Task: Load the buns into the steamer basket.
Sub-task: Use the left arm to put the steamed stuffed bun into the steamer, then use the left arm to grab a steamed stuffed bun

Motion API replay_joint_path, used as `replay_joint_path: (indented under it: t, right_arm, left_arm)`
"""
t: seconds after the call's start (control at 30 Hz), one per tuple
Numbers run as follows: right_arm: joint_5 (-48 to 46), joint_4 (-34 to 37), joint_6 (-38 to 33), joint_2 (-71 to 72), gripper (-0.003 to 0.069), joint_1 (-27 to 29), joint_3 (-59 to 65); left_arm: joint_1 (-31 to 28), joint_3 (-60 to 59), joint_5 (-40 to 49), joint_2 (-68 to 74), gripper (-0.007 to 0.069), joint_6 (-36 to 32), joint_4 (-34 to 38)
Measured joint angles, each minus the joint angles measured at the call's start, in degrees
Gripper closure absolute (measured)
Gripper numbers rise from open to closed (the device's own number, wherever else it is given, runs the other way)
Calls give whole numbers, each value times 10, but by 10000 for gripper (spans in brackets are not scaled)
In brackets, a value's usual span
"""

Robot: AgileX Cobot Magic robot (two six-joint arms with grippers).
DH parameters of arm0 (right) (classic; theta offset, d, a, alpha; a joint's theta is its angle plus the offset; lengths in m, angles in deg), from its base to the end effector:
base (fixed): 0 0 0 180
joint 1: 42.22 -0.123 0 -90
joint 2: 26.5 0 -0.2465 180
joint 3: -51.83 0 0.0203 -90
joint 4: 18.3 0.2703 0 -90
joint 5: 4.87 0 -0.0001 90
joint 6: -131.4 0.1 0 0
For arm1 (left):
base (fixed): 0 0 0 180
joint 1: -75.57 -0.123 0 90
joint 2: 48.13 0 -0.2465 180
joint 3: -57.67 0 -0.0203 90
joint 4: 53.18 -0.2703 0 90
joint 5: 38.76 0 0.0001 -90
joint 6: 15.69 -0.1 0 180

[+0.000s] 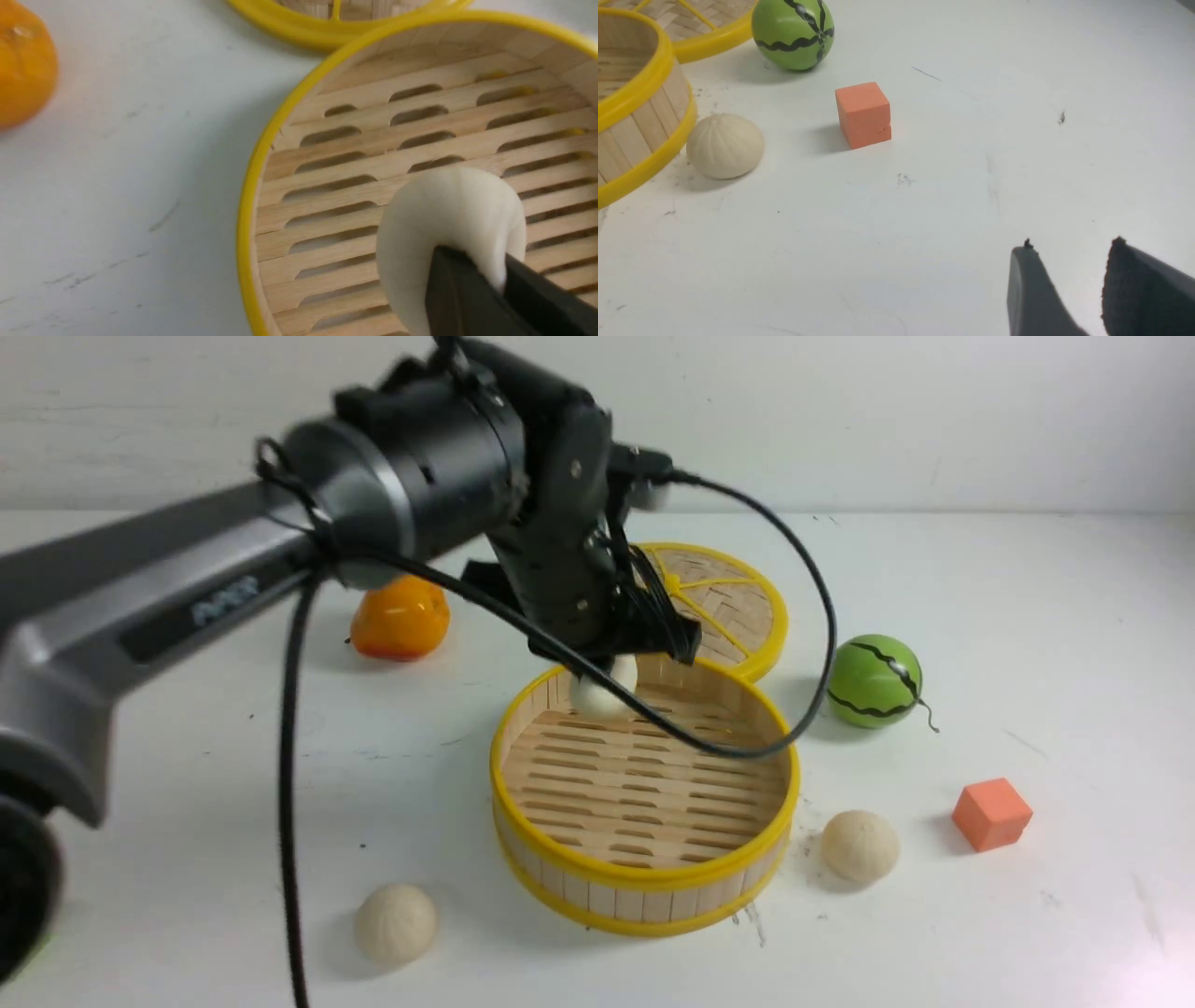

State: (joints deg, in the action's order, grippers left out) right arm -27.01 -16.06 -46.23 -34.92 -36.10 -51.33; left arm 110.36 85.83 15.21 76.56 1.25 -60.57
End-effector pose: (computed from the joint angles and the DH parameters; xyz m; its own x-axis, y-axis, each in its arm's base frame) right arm 0.1187 -0.0112 0.1717 -0.2890 0.1089 -0.9511 0.1154 0.9902 0.0783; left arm 0.3840 -0.2541 0.2287 -0.8104 0.2993 -0.5036 0.3572 0.9338 -0.0198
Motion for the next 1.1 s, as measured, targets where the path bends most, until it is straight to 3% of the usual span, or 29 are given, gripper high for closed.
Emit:
replay_joint_path:
  t: [0.2,0.33,0.43,0.6,0.83,1.1]
  right_arm:
    - [0,0,0,0,420,0,0]
    - [0,0,0,0,420,0,0]
    - [0,0,0,0,420,0,0]
    - [0,0,0,0,420,0,0]
    - [0,0,0,0,420,0,0]
    - [0,0,0,0,420,0,0]
  left_arm:
    - [-3,0,-1,73,560,45,-26]
    - [-3,0,-12,84,398,53,-31]
    - [-3,4,-12,85,219,57,-35]
    - [-3,54,33,82,76,51,-36]
    - [-3,149,151,7,39,16,-40]
    - [-12,127,174,-90,39,0,-36]
